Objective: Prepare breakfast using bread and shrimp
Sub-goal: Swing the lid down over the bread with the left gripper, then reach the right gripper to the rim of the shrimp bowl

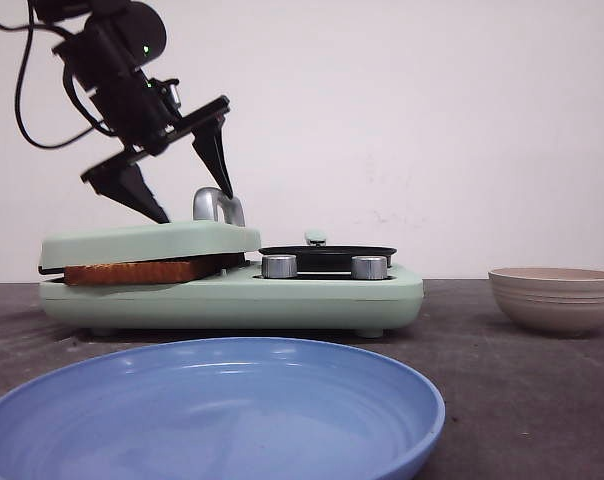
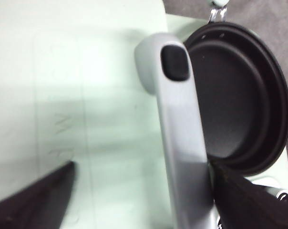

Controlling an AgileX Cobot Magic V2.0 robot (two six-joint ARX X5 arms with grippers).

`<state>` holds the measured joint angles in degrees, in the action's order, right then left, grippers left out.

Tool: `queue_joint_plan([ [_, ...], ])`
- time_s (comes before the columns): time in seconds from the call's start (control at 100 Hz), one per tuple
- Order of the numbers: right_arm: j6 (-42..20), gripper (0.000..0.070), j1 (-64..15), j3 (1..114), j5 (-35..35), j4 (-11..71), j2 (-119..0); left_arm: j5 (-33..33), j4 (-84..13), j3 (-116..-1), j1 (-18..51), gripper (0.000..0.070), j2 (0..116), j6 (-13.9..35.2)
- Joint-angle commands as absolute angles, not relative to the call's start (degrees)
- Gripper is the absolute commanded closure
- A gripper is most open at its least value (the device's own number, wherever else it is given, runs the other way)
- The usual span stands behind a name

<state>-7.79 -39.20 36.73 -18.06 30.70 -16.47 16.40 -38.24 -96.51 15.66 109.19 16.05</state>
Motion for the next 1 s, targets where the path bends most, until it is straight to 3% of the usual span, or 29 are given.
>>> queue_joint_plan([
  [0.0, -8.43, 0.0697, -39.57, 36.77, -18.15, 30.09, -16.34, 14.87, -37.67, -97.58, 15.92, 0.0192, 105.6, 14.63],
  [0.07, -8.43, 0.0697, -39.57, 36.77, -18.13, 30.11, -16.34, 13.43, -38.11, -97.58, 15.92, 0.0207, 101.65, 13.89],
  [0.12, -8.43, 0.0697, -39.57, 36.77, -18.13, 30.13, -16.34, 13.54, -38.74, -97.58, 15.94, 0.0261, 98.59, 13.17],
  [0.27, -8.69, 0.0697, -39.57, 36.75, -18.35, 30.09, -16.38, 13.5, -42.92, -97.58, 16.49, 0.0519, 88.2, 10.39],
  [0.4, -9.67, 0.0697, -39.57, 36.75, -19.64, 29.45, -17.26, 13.5, -44.66, -97.56, 17.5, 0.0697, 79.07, 8.67],
  [0.72, -14.39, 0.0697, -36.01, 41.76, -21.04, 23.18, -29.28, 13.32, -52.75, -97.56, 20.05, 0.07, 61.45, 6.9],
  [0.84, -14.06, 0.0697, -31.62, 50.57, -18.79, 27.38, -39.0, 13.13, -55.99, -97.54, 21.26, 0.07, 57.19, 6.87],
  [0.99, -11.94, 0.0697, -22.5, 62.65, -9.82, 34.89, -52.53, 12.84, -57.69, -97.54, 22.06, 0.07, 53.56, 6.85],
])
